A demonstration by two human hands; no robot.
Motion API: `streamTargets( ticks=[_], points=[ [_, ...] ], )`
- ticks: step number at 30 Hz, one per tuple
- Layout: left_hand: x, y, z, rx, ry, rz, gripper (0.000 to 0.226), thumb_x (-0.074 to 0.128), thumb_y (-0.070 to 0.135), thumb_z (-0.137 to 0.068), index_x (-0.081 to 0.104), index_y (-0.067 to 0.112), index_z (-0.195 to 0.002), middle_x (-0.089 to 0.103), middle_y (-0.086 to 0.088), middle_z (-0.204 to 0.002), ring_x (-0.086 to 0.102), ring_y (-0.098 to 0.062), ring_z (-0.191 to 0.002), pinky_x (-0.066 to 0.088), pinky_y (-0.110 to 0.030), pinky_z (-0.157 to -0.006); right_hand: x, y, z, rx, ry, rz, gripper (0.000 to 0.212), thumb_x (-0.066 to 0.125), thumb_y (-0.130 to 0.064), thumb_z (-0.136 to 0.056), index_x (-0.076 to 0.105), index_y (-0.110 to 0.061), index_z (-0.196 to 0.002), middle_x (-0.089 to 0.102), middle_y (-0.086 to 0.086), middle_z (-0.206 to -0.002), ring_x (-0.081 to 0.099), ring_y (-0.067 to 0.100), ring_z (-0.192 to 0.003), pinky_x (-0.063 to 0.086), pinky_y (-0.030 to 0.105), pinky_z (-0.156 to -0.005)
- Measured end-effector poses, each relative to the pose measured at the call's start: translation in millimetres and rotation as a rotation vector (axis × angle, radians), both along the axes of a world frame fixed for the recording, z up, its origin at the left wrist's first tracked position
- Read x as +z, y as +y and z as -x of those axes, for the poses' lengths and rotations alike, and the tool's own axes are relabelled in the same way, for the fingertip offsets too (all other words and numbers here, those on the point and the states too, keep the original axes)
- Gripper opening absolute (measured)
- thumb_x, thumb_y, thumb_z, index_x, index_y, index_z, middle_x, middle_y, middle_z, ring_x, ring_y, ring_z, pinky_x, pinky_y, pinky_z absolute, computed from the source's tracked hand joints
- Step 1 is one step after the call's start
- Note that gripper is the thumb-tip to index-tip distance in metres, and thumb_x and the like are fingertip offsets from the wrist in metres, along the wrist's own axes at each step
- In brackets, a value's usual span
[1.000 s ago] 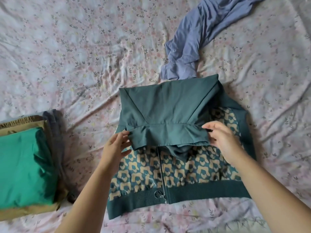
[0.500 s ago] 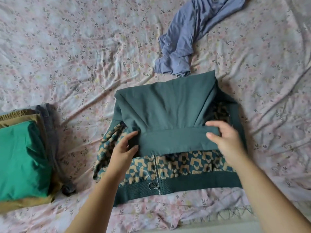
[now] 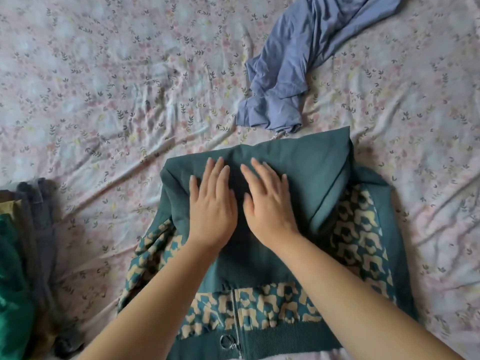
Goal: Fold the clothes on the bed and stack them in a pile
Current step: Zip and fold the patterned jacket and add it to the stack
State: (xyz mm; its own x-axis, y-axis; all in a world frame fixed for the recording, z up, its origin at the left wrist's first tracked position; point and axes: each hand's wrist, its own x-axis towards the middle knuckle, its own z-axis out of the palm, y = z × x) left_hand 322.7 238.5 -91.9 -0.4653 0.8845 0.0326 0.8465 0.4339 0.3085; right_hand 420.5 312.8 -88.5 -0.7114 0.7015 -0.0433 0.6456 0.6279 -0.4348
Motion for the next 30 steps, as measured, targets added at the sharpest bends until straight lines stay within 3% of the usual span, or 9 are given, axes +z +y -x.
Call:
streamTargets(
  ticks=[6, 10, 13, 15, 18, 20, 23, 27, 30],
  points=[
    [-60, 11, 20, 0.011, 0.072, 0.225, 0.058, 0.036, 0.042, -0.086, 0.037, 0.021, -0.140, 0.033, -0.008, -0.150, 0.020, -0.022, -0.139, 0.015, -0.068, -0.100, -64, 57, -19, 0.105, -0.263, -0.060, 0.067, 0.027, -0.060, -0.082, 0.029, -0.033, -0.142, 0.022, -0.003, -0.154, 0.014, 0.017, -0.141, -0.003, 0.056, -0.109],
    [-57, 15, 46, 0.284, -0.046, 0.273, 0.072, 0.012, 0.056, -0.082, 0.019, 0.026, -0.147, 0.011, -0.004, -0.157, 0.002, -0.023, -0.145, -0.004, -0.058, -0.109, -60, 123, -56, -0.083, -0.449, -0.085, 0.071, 0.011, -0.068, -0.082, 0.008, -0.036, -0.146, 0.003, -0.004, -0.157, 0.000, 0.022, -0.144, -0.004, 0.063, -0.107],
    [-51, 13, 72, 0.279, -0.044, 0.310, 0.073, 0.008, 0.056, -0.082, 0.023, 0.024, -0.146, 0.019, -0.005, -0.155, 0.006, -0.025, -0.144, -0.005, -0.058, -0.110, -42, 158, -84, -0.160, -0.609, 0.008, 0.063, 0.016, -0.063, -0.089, 0.003, -0.038, -0.146, -0.002, 0.000, -0.157, -0.008, 0.028, -0.143, -0.006, 0.061, -0.108],
    [-43, 15, 90, 0.211, -0.022, 0.273, 0.073, 0.013, 0.057, -0.084, 0.039, 0.016, -0.139, 0.040, -0.013, -0.142, 0.028, -0.033, -0.136, 0.005, -0.058, -0.110, -30, 162, -82, -0.114, -0.540, -0.050, 0.059, 0.024, -0.055, -0.093, 0.025, -0.025, -0.145, 0.021, 0.011, -0.152, 0.010, 0.031, -0.142, -0.001, 0.059, -0.110],
    [-28, 26, 107, 0.123, -0.052, 0.232, 0.063, 0.033, 0.055, -0.088, 0.050, 0.009, -0.127, 0.054, -0.016, -0.124, 0.044, -0.035, -0.120, 0.027, -0.046, -0.104, -12, 151, -46, 0.077, -0.239, -0.207, 0.052, 0.038, -0.045, -0.084, 0.059, -0.006, -0.111, 0.056, 0.021, -0.112, 0.052, 0.039, -0.105, 0.041, 0.054, -0.091],
    [-18, 39, 113, 0.200, -0.238, 0.251, 0.049, 0.051, 0.047, -0.088, 0.052, 0.014, -0.124, 0.055, -0.010, -0.123, 0.046, -0.031, -0.118, 0.036, -0.040, -0.097, -6, 141, -16, 0.261, -0.182, -0.172, 0.048, 0.043, -0.046, -0.083, 0.060, -0.006, -0.107, 0.057, 0.015, -0.104, 0.055, 0.035, -0.099, 0.046, 0.043, -0.083],
    [-9, 51, 122, 0.231, -0.484, 0.354, 0.038, 0.062, 0.047, -0.082, 0.059, 0.024, -0.112, 0.058, -0.001, -0.109, 0.052, -0.026, -0.109, 0.042, -0.043, -0.094, -5, 138, 14, 0.312, -0.253, 0.125, 0.056, 0.055, -0.048, -0.085, 0.044, -0.016, -0.130, 0.044, 0.006, -0.128, 0.038, 0.025, -0.124, 0.032, 0.037, -0.101],
    [11, 52, 127, 0.084, -0.480, 0.424, 0.036, 0.069, 0.037, -0.080, 0.062, 0.019, -0.109, 0.053, 0.005, -0.096, 0.052, -0.021, -0.102, 0.040, -0.036, -0.093, -2, 150, 17, 0.272, -0.420, 0.195, 0.073, 0.064, -0.053, -0.076, 0.036, -0.021, -0.136, 0.042, 0.003, -0.136, 0.035, 0.023, -0.129, 0.027, 0.037, -0.106],
    [22, 44, 126, 0.041, -0.421, 0.431, 0.033, 0.069, 0.032, -0.080, 0.062, 0.016, -0.108, 0.051, 0.004, -0.096, 0.050, -0.020, -0.102, 0.037, -0.032, -0.089, 14, 155, 11, 0.262, -0.527, 0.257, 0.056, 0.066, -0.052, -0.075, 0.050, -0.021, -0.118, 0.057, 0.003, -0.117, 0.052, 0.026, -0.108, 0.043, 0.035, -0.085]
  ],
)
